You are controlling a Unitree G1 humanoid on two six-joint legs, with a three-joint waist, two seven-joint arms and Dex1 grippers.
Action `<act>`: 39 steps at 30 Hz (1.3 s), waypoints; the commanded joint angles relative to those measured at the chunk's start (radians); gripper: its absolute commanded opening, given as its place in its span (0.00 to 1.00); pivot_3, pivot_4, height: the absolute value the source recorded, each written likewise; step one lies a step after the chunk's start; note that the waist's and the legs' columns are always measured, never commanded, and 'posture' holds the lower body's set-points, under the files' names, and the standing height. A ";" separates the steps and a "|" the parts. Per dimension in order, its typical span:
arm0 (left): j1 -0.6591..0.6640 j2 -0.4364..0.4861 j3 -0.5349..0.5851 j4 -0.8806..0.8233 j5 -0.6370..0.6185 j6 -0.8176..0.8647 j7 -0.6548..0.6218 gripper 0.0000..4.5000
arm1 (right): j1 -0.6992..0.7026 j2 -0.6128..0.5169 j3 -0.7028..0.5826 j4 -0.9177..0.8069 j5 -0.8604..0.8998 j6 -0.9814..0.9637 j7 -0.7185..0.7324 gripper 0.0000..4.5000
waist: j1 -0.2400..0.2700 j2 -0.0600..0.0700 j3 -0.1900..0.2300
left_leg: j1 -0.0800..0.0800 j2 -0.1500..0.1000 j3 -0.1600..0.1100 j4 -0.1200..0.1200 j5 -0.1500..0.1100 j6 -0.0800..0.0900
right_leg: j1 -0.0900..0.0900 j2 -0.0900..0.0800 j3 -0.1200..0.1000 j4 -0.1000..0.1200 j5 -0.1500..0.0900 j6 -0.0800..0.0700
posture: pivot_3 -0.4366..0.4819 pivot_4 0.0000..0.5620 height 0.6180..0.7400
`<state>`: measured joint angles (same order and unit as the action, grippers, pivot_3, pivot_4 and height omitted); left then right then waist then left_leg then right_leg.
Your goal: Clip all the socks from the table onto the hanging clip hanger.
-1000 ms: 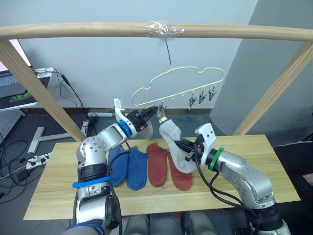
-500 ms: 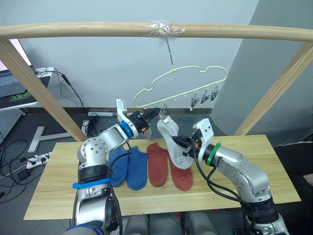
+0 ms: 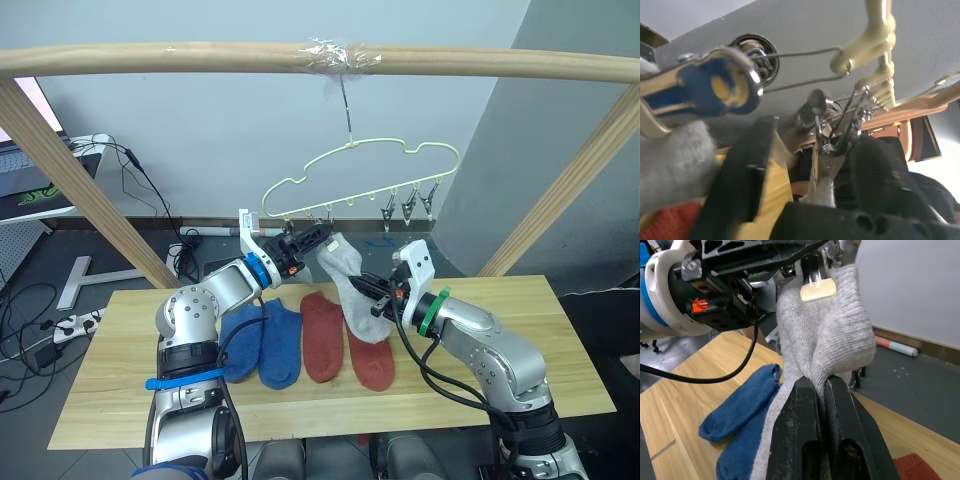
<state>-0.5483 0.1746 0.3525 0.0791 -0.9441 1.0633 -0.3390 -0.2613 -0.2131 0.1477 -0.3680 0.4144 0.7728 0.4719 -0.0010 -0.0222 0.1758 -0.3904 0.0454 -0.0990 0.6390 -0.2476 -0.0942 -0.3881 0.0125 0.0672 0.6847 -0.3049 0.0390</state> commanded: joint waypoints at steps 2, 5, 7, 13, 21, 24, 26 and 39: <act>-0.011 0.030 0.010 -0.039 -0.036 0.014 -0.015 0.97 | -0.015 0.011 0.013 -0.024 0.014 0.002 -0.004 0.00 | 0.000 0.000 0.000 | 0.000 0.000 0.000 0.000 0.000 0.000 | 0.000 0.000 0.000 -0.001 0.000 0.000 | 0.60 0.24 1.00; -0.004 0.061 0.021 -0.055 -0.074 0.056 -0.028 1.00 | -0.018 0.027 0.020 -0.013 0.023 0.018 -0.008 0.00 | 0.000 0.000 0.000 | 0.000 0.000 0.000 0.000 0.000 0.000 | 0.000 0.000 0.000 -0.001 0.000 0.000 | 0.60 0.24 1.00; 0.005 0.085 0.019 -0.070 -0.092 0.079 -0.035 1.00 | -0.023 0.044 0.018 -0.004 0.028 0.030 -0.015 0.12 | 0.000 0.000 0.000 | -0.001 0.000 -0.001 0.000 0.000 0.000 | 0.000 0.000 -0.001 -0.002 0.000 0.000 | 0.60 0.24 1.00; 0.068 0.163 0.022 -0.134 -0.131 0.135 -0.044 1.00 | -0.029 0.052 0.028 0.007 0.019 0.044 -0.019 0.55 | 0.000 0.000 0.000 | -0.002 0.000 -0.001 -0.001 0.000 0.000 | 0.000 0.000 -0.001 -0.002 0.000 0.000 | 0.61 0.24 1.00; 0.220 0.353 -0.057 -0.248 -0.076 0.114 -0.187 1.00 | 0.019 -0.030 0.019 -0.014 -0.008 0.021 -0.009 0.99 | 0.001 0.000 0.000 | -0.001 0.001 -0.001 -0.004 0.000 0.000 | -0.001 -0.001 -0.001 -0.003 0.000 0.000 | 0.61 0.23 1.00; 0.258 0.385 -0.156 -0.302 0.042 -0.027 -0.259 1.00 | 0.036 -0.075 0.010 -0.036 -0.019 -0.003 -0.003 0.99 | 0.009 0.000 0.000 | -0.001 0.000 -0.001 -0.005 0.000 0.000 | -0.001 -0.001 -0.002 -0.004 0.000 0.000 | 0.62 0.23 1.00; 0.272 0.383 -0.231 -0.331 0.143 -0.151 -0.294 1.00 | 0.045 -0.117 0.012 -0.052 -0.042 -0.042 0.009 0.99 | 0.015 0.000 0.000 | -0.001 0.000 0.000 -0.005 0.000 0.000 | -0.001 -0.001 -0.002 -0.004 0.000 0.000 | 0.62 0.23 1.00; 0.227 0.158 -0.517 -0.255 0.659 -0.787 -0.219 0.50 | 0.032 -0.233 -0.139 -0.258 0.016 -0.137 0.051 1.00 | 0.025 0.000 0.000 | -0.001 0.000 0.002 -0.005 0.000 0.000 | -0.001 -0.001 0.000 -0.004 0.000 -0.001 | 0.57 0.21 1.00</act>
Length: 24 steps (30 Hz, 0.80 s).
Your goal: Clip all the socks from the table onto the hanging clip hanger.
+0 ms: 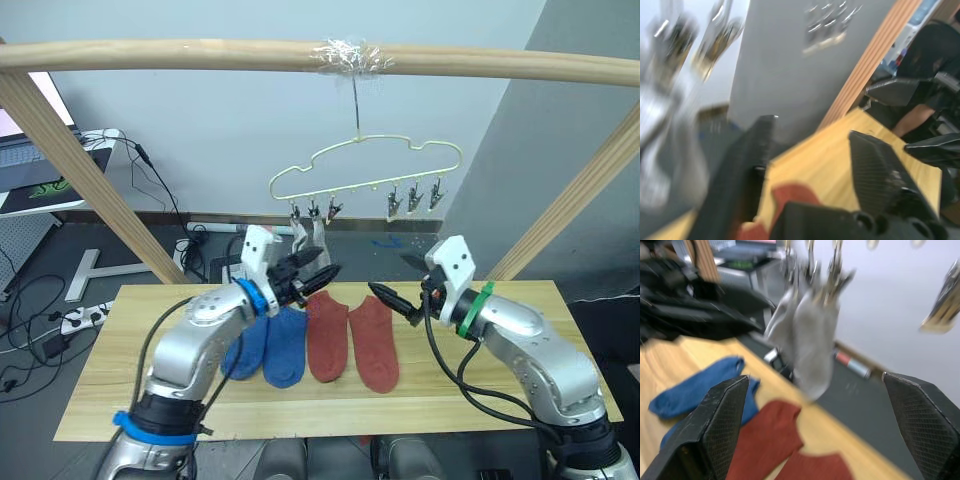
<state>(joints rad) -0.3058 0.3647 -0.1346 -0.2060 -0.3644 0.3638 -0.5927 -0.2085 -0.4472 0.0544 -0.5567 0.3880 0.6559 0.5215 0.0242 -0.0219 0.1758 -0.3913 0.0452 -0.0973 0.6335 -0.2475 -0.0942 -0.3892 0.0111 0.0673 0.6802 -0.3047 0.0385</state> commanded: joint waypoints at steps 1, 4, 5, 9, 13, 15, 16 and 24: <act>-0.024 -0.057 -0.036 0.054 0.107 -0.108 0.065 0.50 | -0.028 -0.002 -0.051 -0.080 0.044 -0.020 0.000 1.00 | -0.001 0.000 0.000 | 0.000 0.000 0.000 0.000 0.000 0.000 | 0.000 0.000 0.000 0.000 0.000 0.000 | 0.57 0.21 1.00; -0.036 -0.112 -0.048 0.108 0.174 -0.169 0.120 0.50 | -0.050 -0.011 -0.061 -0.099 0.048 -0.013 -0.008 1.00 | -0.002 0.000 0.000 | 0.000 0.000 0.000 0.000 0.000 0.000 | 0.000 0.000 0.000 0.001 0.000 0.000 | 0.56 0.21 1.00; -0.037 -0.123 -0.046 0.120 0.193 -0.183 0.137 0.50 | -0.057 -0.012 -0.060 -0.101 0.045 -0.013 -0.011 1.00 | -0.002 0.000 0.000 | 0.000 0.000 0.000 0.000 0.000 0.000 | 0.000 0.000 0.000 0.001 0.000 0.000 | 0.55 0.20 1.00; -0.046 -0.186 -0.041 0.189 0.276 -0.224 0.248 0.50 | -0.075 -0.028 -0.048 -0.091 -0.006 -0.042 -0.027 1.00 | -0.001 0.000 -0.001 | 0.000 0.000 0.000 0.001 0.000 0.000 | 0.000 0.000 0.000 0.001 0.000 0.000 | 0.54 0.20 1.00; -0.066 -0.219 -0.026 0.233 0.322 -0.252 0.311 0.50 | -0.097 -0.024 -0.057 -0.097 -0.001 -0.042 -0.035 1.00 | -0.001 0.000 -0.001 | 0.000 0.000 0.000 0.002 0.000 0.000 | 0.000 0.000 0.000 0.001 0.000 0.000 | 0.54 0.19 1.00; -0.083 -0.224 -0.020 0.262 0.335 -0.271 0.325 0.50 | -0.108 -0.024 -0.064 -0.102 0.005 -0.038 -0.033 1.00 | -0.002 0.000 -0.001 | 0.000 0.000 0.000 0.002 0.000 0.000 | 0.001 0.000 0.000 0.001 0.001 0.001 | 0.54 0.19 1.00; -0.095 -0.227 -0.017 0.279 0.338 -0.278 0.328 0.50 | -0.110 -0.026 -0.066 -0.103 0.006 -0.038 -0.032 1.00 | -0.002 0.000 -0.002 | 0.000 0.000 0.000 0.002 0.000 0.000 | 0.001 0.000 0.000 0.002 0.001 0.001 | 0.54 0.18 1.00; -0.164 -0.251 -0.005 0.383 0.367 -0.335 0.357 0.50 | -0.099 -0.026 -0.066 -0.106 0.001 -0.039 -0.034 1.00 | -0.002 0.001 -0.002 | -0.001 0.000 0.000 0.006 0.000 0.000 | 0.001 0.000 0.000 0.002 0.001 0.002 | 0.53 0.18 1.00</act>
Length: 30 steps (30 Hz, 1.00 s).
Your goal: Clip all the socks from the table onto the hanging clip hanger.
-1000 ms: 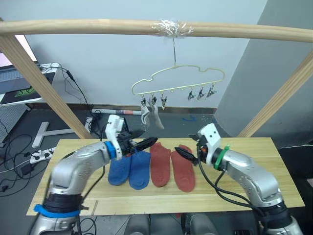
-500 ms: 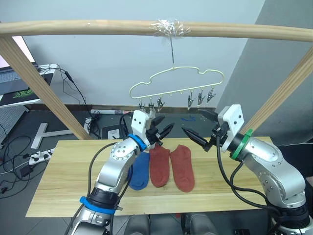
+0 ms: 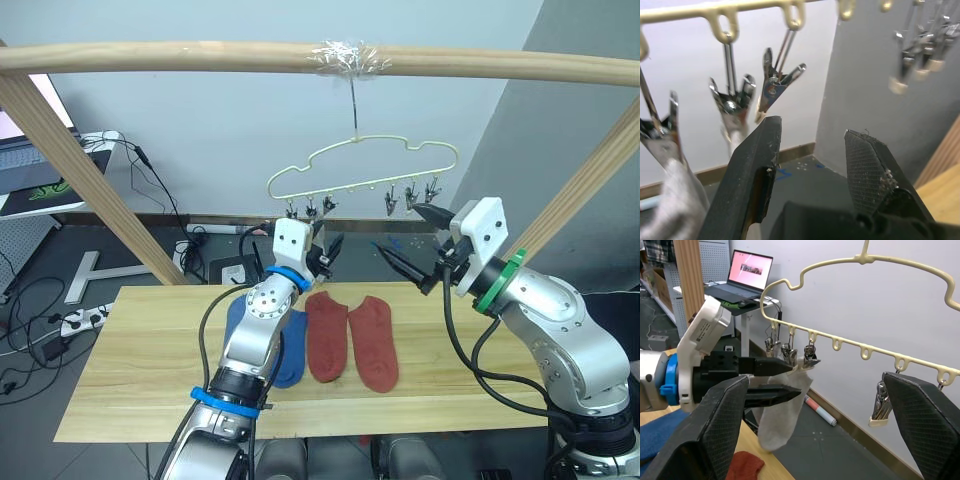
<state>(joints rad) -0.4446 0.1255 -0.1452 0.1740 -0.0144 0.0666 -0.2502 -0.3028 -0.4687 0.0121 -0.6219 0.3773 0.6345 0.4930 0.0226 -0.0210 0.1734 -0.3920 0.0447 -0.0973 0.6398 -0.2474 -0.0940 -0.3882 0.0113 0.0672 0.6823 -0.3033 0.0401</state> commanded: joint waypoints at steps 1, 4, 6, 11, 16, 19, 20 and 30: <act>-0.030 -0.015 0.006 0.011 0.020 -0.043 0.018 0.50 | -0.005 -0.004 -0.024 -0.041 0.012 -0.017 -0.006 1.00 | 0.000 0.000 0.000 | 0.000 0.000 0.000 0.000 0.000 0.000 | 0.000 0.000 0.000 0.000 0.000 0.000 | 0.53 0.18 1.00; -0.043 -0.030 0.010 0.033 0.025 -0.047 0.029 0.50 | -0.004 -0.003 -0.025 -0.048 0.011 -0.011 -0.012 1.00 | -0.001 0.000 0.000 | -0.001 0.000 0.000 0.002 0.000 0.000 | 0.000 0.000 0.000 0.000 0.001 0.002 | 0.52 0.18 1.00; -0.053 -0.038 0.009 0.048 0.034 -0.052 0.042 0.50 | -0.003 -0.002 -0.026 -0.047 0.012 -0.009 -0.016 1.00 | -0.001 0.000 0.000 | -0.001 0.000 0.000 0.004 0.000 0.000 | 0.001 0.000 0.001 0.000 0.002 0.002 | 0.52 0.18 1.00; -0.085 -0.064 0.015 0.084 0.042 -0.065 0.067 0.50 | 0.001 -0.002 -0.026 -0.041 0.010 -0.012 -0.022 1.00 | -0.001 0.000 0.000 | -0.001 0.000 0.000 0.005 0.000 0.000 | 0.001 0.000 0.001 0.000 0.004 0.002 | 0.52 0.19 1.00; -0.096 -0.072 0.012 0.097 0.045 -0.081 0.070 0.50 | 0.006 0.000 -0.026 -0.040 0.007 -0.012 -0.027 1.00 | -0.002 0.000 0.000 | -0.001 0.000 0.000 0.005 0.000 0.000 | 0.001 0.000 0.001 0.000 0.004 0.002 | 0.52 0.19 1.00; -0.105 -0.076 0.010 0.103 0.049 -0.088 0.074 0.50 | 0.006 0.001 -0.027 -0.039 0.009 -0.011 -0.031 1.00 | -0.002 0.000 0.000 | -0.001 0.000 0.000 0.005 0.000 0.000 | 0.001 0.000 0.001 0.000 0.004 0.002 | 0.51 0.19 1.00; -0.108 -0.076 0.010 0.105 0.052 -0.090 0.077 0.50 | 0.005 0.001 -0.028 -0.039 0.009 -0.010 -0.032 1.00 | -0.002 0.000 0.000 | -0.001 0.000 0.000 0.005 0.000 0.000 | 0.001 0.000 0.001 0.000 0.004 0.002 | 0.51 0.19 1.00; -0.142 -0.063 0.008 0.150 0.109 -0.125 0.115 0.50 | -0.010 0.000 -0.025 -0.039 0.015 0.005 -0.040 1.00 | -0.003 0.000 0.000 | -0.001 0.000 0.000 0.005 0.000 0.000 | 0.001 0.000 0.001 0.001 0.005 0.002 | 0.51 0.22 1.00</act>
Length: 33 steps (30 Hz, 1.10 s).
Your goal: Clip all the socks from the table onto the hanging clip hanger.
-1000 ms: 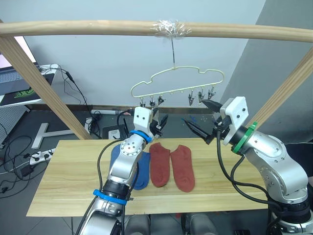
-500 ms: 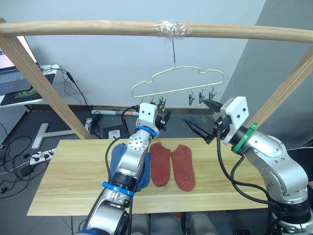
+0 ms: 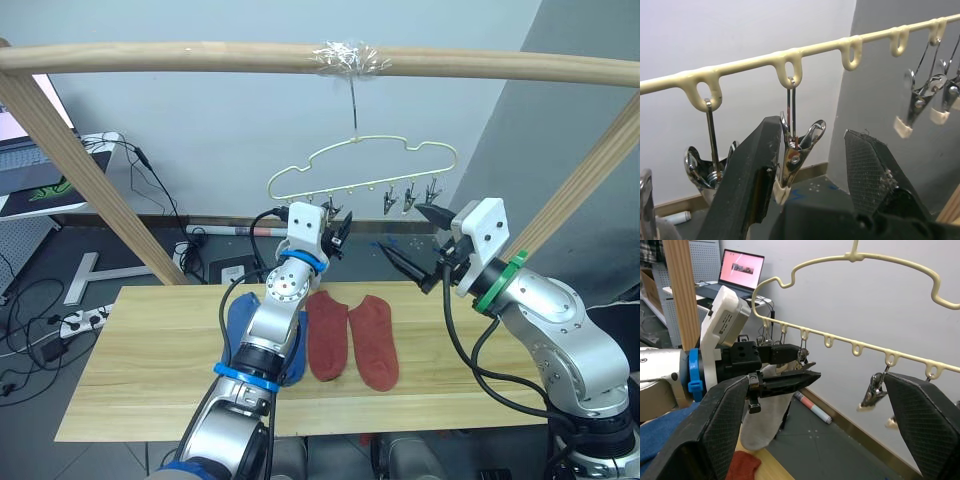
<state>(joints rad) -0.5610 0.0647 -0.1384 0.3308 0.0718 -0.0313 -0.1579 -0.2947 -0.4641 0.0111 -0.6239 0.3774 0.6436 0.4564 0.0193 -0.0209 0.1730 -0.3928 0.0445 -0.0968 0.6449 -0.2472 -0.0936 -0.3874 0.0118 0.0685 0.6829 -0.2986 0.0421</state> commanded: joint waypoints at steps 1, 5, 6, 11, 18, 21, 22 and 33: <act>-0.027 -0.002 0.001 -0.003 0.026 -0.029 0.024 0.50 | -0.018 -0.004 -0.024 -0.039 0.017 -0.002 -0.004 1.00 | 0.000 0.000 0.000 | 0.000 0.000 0.000 0.000 0.000 0.000 | 0.000 0.000 0.000 0.000 0.000 0.000 | 0.51 0.22 1.00; -0.026 0.000 0.000 0.005 0.034 -0.036 0.027 0.50 | -0.017 -0.004 -0.025 -0.044 0.020 0.004 -0.005 1.00 | -0.002 0.000 0.000 | 0.000 0.000 0.000 0.000 0.000 0.000 | 0.000 0.000 0.000 0.000 0.000 0.000 | 0.51 0.22 1.00; -0.026 -0.001 0.001 0.007 0.035 -0.037 0.027 0.50 | -0.017 -0.004 -0.025 -0.044 0.020 0.005 -0.005 1.00 | -0.002 0.000 0.000 | 0.000 0.000 0.000 0.000 0.000 0.000 | 0.000 0.000 0.000 0.000 0.000 0.000 | 0.51 0.22 1.00; -0.028 -0.006 0.008 0.013 0.035 -0.045 0.033 0.50 | -0.019 -0.004 -0.027 -0.042 0.022 0.008 -0.002 1.00 | -0.003 0.000 0.000 | 0.000 0.000 0.000 0.000 0.000 0.000 | 0.000 0.000 0.000 0.000 0.000 0.000 | 0.51 0.23 1.00; -0.037 -0.004 0.015 0.031 0.034 -0.049 0.036 0.50 | -0.013 -0.003 -0.023 -0.042 0.021 0.006 0.000 1.00 | -0.004 0.000 0.000 | 0.000 0.000 0.000 0.000 0.000 0.000 | 0.000 0.000 0.000 0.000 0.000 0.000 | 0.51 0.23 1.00; -0.040 -0.002 0.017 0.039 0.036 -0.055 0.036 0.50 | -0.011 -0.004 -0.024 -0.043 0.021 0.006 0.001 1.00 | -0.005 0.000 0.000 | 0.000 0.000 0.000 0.000 0.000 0.000 | 0.000 0.000 0.000 0.000 0.000 0.000 | 0.51 0.23 1.00; -0.042 -0.002 0.018 0.043 0.035 -0.058 0.036 0.47 | -0.010 -0.004 -0.024 -0.042 0.020 0.005 0.002 1.00 | -0.005 0.000 0.000 | 0.000 0.000 0.000 0.000 0.000 0.000 | 0.000 0.000 0.000 0.000 0.000 0.000 | 0.51 0.23 1.00; -0.051 -0.009 0.022 0.063 0.025 -0.082 0.029 0.06 | -0.004 -0.002 -0.020 -0.043 0.022 0.006 -0.001 1.00 | -0.006 0.000 0.000 | 0.000 0.000 0.000 0.000 0.000 0.000 | 0.000 0.000 0.000 0.001 0.000 0.000 | 0.51 0.23 1.00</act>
<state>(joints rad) -0.5943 0.0629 -0.1185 0.4052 0.1007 -0.0914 -0.1250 -0.2953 -0.4642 0.0111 -0.6239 0.3854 0.6627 0.4561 0.0133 -0.0209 0.1730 -0.3927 0.0445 -0.0969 0.6449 -0.2471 -0.0934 -0.3874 0.0118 0.0685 0.6834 -0.2985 0.0421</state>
